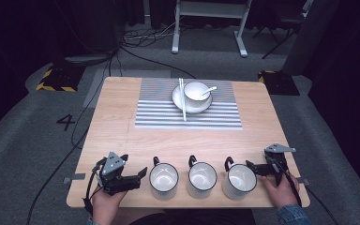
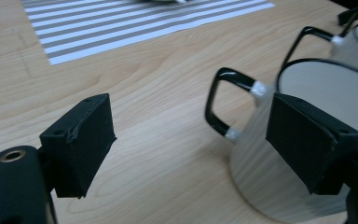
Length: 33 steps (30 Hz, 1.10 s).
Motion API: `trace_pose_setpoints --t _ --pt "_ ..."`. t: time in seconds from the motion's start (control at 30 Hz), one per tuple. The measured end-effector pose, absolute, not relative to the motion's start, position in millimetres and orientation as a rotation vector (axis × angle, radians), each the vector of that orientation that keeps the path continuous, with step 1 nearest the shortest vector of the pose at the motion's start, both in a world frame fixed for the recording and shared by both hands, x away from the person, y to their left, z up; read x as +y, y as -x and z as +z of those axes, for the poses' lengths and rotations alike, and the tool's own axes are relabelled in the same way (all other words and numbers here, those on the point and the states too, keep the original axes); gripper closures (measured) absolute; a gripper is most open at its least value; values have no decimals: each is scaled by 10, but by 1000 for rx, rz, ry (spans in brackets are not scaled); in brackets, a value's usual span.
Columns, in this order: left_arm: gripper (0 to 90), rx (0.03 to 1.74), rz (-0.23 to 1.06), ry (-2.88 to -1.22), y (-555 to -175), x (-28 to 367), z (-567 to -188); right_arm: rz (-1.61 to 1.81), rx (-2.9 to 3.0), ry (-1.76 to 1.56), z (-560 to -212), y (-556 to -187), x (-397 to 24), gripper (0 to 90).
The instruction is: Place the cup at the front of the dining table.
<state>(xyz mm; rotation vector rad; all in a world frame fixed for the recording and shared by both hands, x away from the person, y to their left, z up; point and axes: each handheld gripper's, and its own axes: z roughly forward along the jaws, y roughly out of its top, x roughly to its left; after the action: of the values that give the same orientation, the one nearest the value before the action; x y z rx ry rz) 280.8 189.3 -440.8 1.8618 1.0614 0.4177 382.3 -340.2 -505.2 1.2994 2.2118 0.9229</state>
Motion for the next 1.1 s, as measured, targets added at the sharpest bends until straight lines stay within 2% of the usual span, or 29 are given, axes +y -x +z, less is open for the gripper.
trace_pose_setpoints --t 0.57,0.87,1.1 --pt "154 936 319 -1891 -2600 1563 -4346 923 2212 -1299 -5052 -3823 -3402 14" --pt "146 903 273 -1927 -2542 1425 -4400 923 2212 -1300 -5052 -3823 -3402 14" --pt "124 908 240 -1891 -2552 1398 -4439 923 2212 -1299 -5052 -3823 -3402 14"
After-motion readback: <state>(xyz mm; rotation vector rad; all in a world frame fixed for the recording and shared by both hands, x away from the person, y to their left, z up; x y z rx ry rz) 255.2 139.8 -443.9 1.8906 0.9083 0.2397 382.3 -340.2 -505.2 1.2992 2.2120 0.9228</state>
